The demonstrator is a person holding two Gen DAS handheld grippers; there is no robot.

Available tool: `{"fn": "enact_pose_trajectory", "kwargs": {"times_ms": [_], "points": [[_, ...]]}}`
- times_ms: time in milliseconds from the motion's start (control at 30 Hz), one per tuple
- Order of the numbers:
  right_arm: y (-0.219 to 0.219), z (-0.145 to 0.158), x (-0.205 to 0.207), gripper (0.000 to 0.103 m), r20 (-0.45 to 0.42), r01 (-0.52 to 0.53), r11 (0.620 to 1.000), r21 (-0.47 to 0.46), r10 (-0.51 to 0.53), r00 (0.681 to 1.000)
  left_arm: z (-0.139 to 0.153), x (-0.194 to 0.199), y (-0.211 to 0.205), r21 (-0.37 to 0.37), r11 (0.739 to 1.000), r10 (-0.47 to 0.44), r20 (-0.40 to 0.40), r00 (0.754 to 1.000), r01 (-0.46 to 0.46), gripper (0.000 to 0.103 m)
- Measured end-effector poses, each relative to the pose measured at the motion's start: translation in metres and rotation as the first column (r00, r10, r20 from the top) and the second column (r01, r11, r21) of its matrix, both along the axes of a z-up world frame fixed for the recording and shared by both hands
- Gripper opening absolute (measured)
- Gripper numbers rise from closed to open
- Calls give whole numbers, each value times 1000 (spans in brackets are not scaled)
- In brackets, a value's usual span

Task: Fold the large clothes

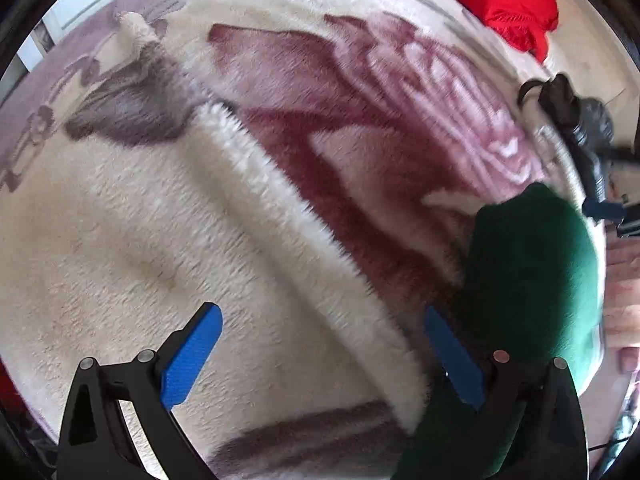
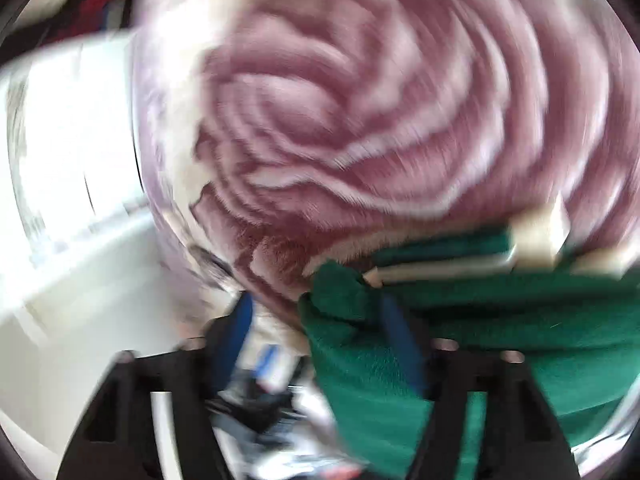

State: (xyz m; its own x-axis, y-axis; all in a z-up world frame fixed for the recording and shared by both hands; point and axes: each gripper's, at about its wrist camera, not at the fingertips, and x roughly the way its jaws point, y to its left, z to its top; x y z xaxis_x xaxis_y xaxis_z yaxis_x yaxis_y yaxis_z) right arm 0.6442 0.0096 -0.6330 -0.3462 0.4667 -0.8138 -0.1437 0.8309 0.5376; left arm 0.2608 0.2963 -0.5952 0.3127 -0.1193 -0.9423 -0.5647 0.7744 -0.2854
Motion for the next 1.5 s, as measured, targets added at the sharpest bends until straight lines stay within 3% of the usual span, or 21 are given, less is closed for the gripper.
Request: {"fn": "enact_pose_trajectory", "kwargs": {"times_ms": [67, 167, 367, 400, 433, 467, 600, 667, 700, 800, 833, 867, 900, 967, 1033, 1100, 1233, 1300, 1333, 1400, 1500], "points": [[-5, 17, 0, 73, 98, -63, 995, -79, 70, 993, 9, 16, 3, -99, 995, -21, 92, 995, 30, 103], [-46, 30, -3, 73, 147, 10, 993, -120, 7, 989, 20, 51, -1, -216, 968, -79, 229, 970, 130, 103], [-167, 37, -36, 73, 179, 290, 953, -93, -270, 946, -12, 145, -44, -312, 894, -277, 178, 944, 321, 103], [-189, 36, -43, 73, 177, 339, 937, -84, -321, 930, -16, 155, -54, -272, 895, -315, 172, 933, 352, 90], [-204, 32, -50, 73, 171, 373, 924, -78, -356, 919, -17, 159, -61, -260, 889, -335, 189, 923, 376, 69], [-223, 26, -56, 73, 159, 411, 908, -78, -396, 904, -18, 161, -66, -282, 875, -346, 206, 915, 394, 29], [-273, -1, -72, 73, 185, 486, 871, -69, -467, 865, -19, 163, -67, -282, 889, -310, 210, 927, 361, 26], [-276, -18, -73, 77, 207, 460, 886, -58, -440, 874, -22, 158, -59, -321, 890, -263, 218, 940, 324, 24], [-276, -32, -73, 83, 186, 439, 897, -59, -422, 887, -23, 156, -57, -337, 889, -243, 225, 944, 309, 24], [-274, -76, -70, 82, 68, 443, 897, -4, -442, 895, -22, 157, -54, -346, 891, -220, 240, 946, 295, 22], [-277, -82, -70, 74, 63, 473, 881, 27, -474, 878, -20, 156, -54, -343, 892, -219, 241, 946, 294, 22], [-277, -82, -71, 31, 71, 496, 867, 53, -499, 864, -18, 157, -54, -343, 893, -212, 248, 945, 290, 21], [-273, -75, -71, 14, 92, 506, 859, 81, -512, 854, -17, 155, -50, -354, 892, -198, 254, 947, 281, 20], [-267, -45, -74, 11, 211, 498, 862, 99, -507, 836, -21, 155, -39, -406, 880, -146, 265, 953, 248, 17], [-273, -23, -76, 10, 247, 525, 836, 158, -548, 799, -33, 159, -31, -451, 866, -112, 244, 963, 215, 15], [-276, -21, -70, 10, 275, 511, 845, 160, -535, 799, -48, 165, -33, -472, 857, -117, 215, 970, 208, 15], [-275, -79, -55, 12, 161, 521, 853, 35, -519, 839, -54, 170, -30, -522, 836, -96, 160, 982, 167, 19], [-277, -89, -50, 21, 104, 521, 853, 34, -522, 847, -48, 167, -23, -549, 824, -75, 139, 987, 140, 20], [-282, -87, -49, 27, 74, 535, 843, 55, -538, 840, -38, 165, -19, -533, 835, -72, 145, 987, 139, 20], [-294, -74, -53, 51, 53, 551, 832, 69, -554, 831, -15, 157, -15, -451, 878, -94, 170, 981, 162, 19], [-321, -52, -75, 68, 55, 571, 813, 110, -579, 814, 22, 139, -17, -212, 959, -162, 132, 978, 188, 29]]}}
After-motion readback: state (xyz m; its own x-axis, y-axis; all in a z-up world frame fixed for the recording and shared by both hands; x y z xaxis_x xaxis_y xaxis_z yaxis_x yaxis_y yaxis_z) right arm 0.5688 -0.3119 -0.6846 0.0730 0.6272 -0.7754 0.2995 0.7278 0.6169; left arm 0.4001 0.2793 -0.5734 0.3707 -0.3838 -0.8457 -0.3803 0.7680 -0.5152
